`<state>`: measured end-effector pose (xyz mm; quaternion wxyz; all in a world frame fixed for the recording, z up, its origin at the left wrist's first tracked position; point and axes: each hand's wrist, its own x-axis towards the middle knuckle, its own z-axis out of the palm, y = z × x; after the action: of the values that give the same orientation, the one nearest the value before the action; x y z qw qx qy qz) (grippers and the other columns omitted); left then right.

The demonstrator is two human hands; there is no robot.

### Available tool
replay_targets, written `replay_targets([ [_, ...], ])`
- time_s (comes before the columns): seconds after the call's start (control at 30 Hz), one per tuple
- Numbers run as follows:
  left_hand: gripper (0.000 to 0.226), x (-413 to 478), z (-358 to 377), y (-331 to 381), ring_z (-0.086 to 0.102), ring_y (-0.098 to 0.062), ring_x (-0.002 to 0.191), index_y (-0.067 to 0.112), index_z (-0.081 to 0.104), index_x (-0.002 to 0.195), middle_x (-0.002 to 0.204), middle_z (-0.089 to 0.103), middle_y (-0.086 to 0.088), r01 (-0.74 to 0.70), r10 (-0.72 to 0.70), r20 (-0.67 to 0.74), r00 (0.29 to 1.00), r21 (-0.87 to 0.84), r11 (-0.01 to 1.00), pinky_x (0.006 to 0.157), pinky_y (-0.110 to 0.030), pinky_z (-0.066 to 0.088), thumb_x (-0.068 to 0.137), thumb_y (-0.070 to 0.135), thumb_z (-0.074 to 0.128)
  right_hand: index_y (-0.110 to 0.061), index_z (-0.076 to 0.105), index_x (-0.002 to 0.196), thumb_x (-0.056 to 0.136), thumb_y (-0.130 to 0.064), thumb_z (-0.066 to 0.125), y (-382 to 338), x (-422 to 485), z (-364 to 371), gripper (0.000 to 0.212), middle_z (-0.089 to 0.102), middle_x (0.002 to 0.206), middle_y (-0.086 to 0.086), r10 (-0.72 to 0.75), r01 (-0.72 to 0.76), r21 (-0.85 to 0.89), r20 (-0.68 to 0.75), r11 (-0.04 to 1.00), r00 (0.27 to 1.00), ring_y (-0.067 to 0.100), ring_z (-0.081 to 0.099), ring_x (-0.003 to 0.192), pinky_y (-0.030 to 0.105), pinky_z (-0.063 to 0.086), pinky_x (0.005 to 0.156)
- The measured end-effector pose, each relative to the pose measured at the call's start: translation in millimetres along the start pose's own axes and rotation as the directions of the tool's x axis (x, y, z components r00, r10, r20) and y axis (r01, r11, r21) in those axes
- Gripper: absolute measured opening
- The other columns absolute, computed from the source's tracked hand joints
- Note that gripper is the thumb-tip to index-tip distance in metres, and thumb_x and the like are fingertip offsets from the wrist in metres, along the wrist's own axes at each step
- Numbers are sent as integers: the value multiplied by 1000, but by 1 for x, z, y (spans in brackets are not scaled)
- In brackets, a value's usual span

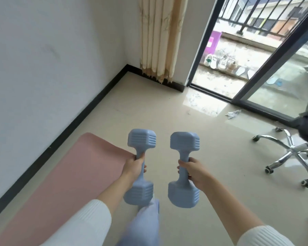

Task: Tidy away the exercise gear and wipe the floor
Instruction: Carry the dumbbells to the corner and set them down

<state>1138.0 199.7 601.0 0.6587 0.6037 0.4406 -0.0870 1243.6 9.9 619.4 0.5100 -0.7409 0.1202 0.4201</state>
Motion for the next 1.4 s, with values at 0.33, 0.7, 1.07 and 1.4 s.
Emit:
replay_targets([
  [0.33,44,203,69,216,62,-21,73,7,60,97,82,62,-8,8,-15,100,995,61,998,76,-32,50,93,50,50,-2,55,108,93,-10,57,-199,185,-73,17,60,92,13,53,-44,95,-95,994,994,26,57,87,40,50,85],
  [0.7,41,483,152,389,67,-20,80,6,59,103,91,67,-9,31,-58,161,985,169,985,84,-35,52,94,45,52,-1,58,104,91,-10,57,-372,462,-130,16,59,88,12,104,-92,129,-85,987,991,25,56,81,35,49,77],
  [1.07,35,810,198,348,70,-25,91,10,61,99,87,68,-6,158,-198,186,963,206,966,89,-42,53,92,44,55,-6,64,96,88,-22,63,-341,780,-101,18,65,80,9,222,-205,182,-82,962,972,23,62,77,42,52,86],
  [1.4,38,1046,222,234,63,-24,73,1,60,103,86,67,-13,228,-256,135,957,190,955,71,-36,53,94,38,55,-5,61,101,93,-19,60,-248,1031,-74,17,62,86,11,267,-238,331,-46,913,963,24,61,81,36,51,81],
])
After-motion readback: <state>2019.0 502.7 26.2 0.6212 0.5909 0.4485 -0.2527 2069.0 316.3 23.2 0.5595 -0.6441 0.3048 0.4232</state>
